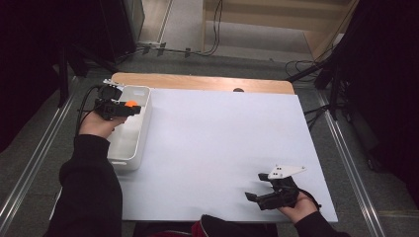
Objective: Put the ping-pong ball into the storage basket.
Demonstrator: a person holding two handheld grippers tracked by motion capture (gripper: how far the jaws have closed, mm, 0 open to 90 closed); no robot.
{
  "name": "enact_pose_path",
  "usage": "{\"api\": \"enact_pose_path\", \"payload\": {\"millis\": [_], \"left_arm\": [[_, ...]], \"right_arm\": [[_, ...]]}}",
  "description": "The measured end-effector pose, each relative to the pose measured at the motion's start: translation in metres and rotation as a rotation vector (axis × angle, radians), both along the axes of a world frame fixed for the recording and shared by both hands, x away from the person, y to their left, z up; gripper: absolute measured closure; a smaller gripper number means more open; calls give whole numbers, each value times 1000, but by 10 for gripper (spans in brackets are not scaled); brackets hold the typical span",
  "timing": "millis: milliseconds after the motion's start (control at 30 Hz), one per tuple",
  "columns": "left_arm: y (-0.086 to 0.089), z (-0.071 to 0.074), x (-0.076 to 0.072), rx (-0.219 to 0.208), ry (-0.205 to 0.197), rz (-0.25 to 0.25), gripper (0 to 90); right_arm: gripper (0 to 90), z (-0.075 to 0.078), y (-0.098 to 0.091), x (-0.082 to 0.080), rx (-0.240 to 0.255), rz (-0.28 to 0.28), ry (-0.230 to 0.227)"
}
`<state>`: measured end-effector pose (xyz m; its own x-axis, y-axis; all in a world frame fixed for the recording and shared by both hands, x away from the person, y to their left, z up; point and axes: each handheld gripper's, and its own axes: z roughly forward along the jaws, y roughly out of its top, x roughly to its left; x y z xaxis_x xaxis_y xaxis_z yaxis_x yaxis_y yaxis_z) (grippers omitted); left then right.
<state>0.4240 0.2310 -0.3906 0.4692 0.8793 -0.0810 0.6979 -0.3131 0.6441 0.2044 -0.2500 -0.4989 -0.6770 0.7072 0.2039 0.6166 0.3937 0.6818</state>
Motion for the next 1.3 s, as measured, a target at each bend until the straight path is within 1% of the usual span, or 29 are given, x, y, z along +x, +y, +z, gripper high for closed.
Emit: {"api": "enact_pose_path", "payload": {"millis": [167,333,433,500,600,767,800,833,867,900,967,1000,1033,1067,1100,1133,1167,1200,1233,1267,1300], "left_arm": [[2,-2,2,-2,7,5,499],[4,-7,3,-2,15,17,499],[3,-10,4,-16,18,8,498],[3,-12,5,-8,21,10,498],[4,-17,7,2,37,18,498],[3,-17,7,-2,39,19,497],[4,-16,7,-6,36,24,497],[4,-14,6,-19,36,18,478],[5,-12,5,-31,48,10,436],[5,-12,5,-31,48,10,429],[6,-8,4,-34,34,11,429],[7,-3,2,-44,24,13,423],[7,-3,2,-44,24,13,407],[7,0,2,-49,21,16,407],[6,3,1,-56,16,18,380],[5,9,-1,-79,5,14,370],[5,12,-3,-91,-3,8,369],[3,14,-5,-101,-6,4,369],[3,14,-5,-101,-6,4,364],[2,15,-6,-110,-10,-7,364],[1,17,-8,-120,-7,-23,339]], "right_arm": [[122,0,0,0,2,0,2],[123,0,0,0,4,-2,4],[123,0,1,1,0,3,-2],[122,0,1,1,-1,6,0],[123,0,1,0,0,2,1],[122,0,0,0,2,2,2],[123,0,0,0,2,2,3],[123,0,0,0,1,3,5],[122,0,0,1,10,1,1],[122,0,0,1,10,1,1],[123,0,-1,3,12,-1,1],[122,0,-2,4,16,-5,-5],[122,0,-3,4,20,-4,-4],[122,0,-3,4,20,-4,-4],[122,-1,-4,4,21,-4,-1],[123,-1,-5,4,19,-3,-3],[123,-1,-5,3,23,-4,-1],[123,-1,-6,4,24,-1,-5],[123,-1,-6,4,24,-1,-5],[123,0,-6,4,25,-3,-9],[122,0,-6,3,28,-2,-9]]}}
